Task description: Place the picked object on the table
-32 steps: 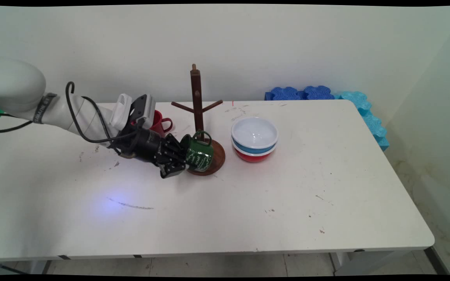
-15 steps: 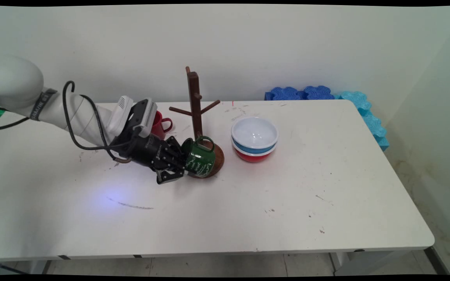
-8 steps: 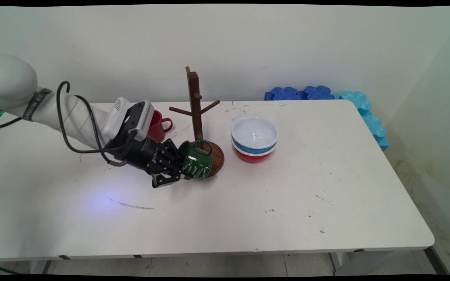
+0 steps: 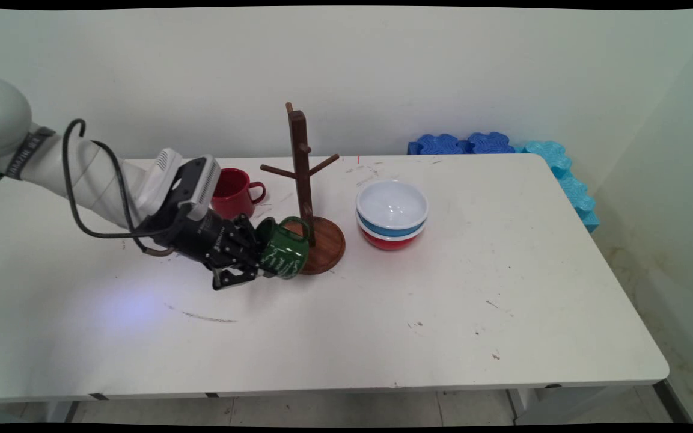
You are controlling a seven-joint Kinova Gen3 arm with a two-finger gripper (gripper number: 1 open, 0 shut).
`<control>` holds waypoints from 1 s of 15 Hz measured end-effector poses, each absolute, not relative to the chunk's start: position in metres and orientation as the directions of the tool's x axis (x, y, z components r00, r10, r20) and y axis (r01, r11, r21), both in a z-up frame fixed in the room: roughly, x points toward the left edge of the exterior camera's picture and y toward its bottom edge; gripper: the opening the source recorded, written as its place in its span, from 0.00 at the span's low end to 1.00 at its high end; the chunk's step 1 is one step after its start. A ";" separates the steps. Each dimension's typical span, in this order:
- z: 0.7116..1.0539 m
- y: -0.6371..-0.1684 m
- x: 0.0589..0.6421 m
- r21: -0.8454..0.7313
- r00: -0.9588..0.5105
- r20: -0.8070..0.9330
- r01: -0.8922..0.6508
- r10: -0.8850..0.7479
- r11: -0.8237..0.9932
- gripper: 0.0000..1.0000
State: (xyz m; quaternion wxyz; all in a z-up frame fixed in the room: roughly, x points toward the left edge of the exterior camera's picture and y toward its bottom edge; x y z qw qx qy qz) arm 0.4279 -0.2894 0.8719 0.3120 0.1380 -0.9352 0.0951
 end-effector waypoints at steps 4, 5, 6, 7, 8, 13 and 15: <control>0.880 -0.285 0.438 -0.106 -0.796 0.572 -0.313 -0.199 0.944 0.00; 0.882 -0.284 0.441 -0.110 -0.805 0.559 -0.311 -0.200 0.944 0.00; 0.885 -0.283 0.444 -0.115 -0.814 0.545 -0.308 -0.199 0.944 0.00; 0.887 -0.282 0.447 -0.120 -0.824 0.530 -0.305 -0.199 0.945 0.00; 0.888 -0.281 0.450 -0.125 -0.833 0.517 -0.302 -0.198 0.945 0.00; 0.893 -0.278 0.466 -0.149 -0.878 0.443 -0.274 -0.184 0.950 0.00; 0.893 -0.279 0.473 -0.162 -0.898 0.406 -0.255 -0.171 0.953 0.00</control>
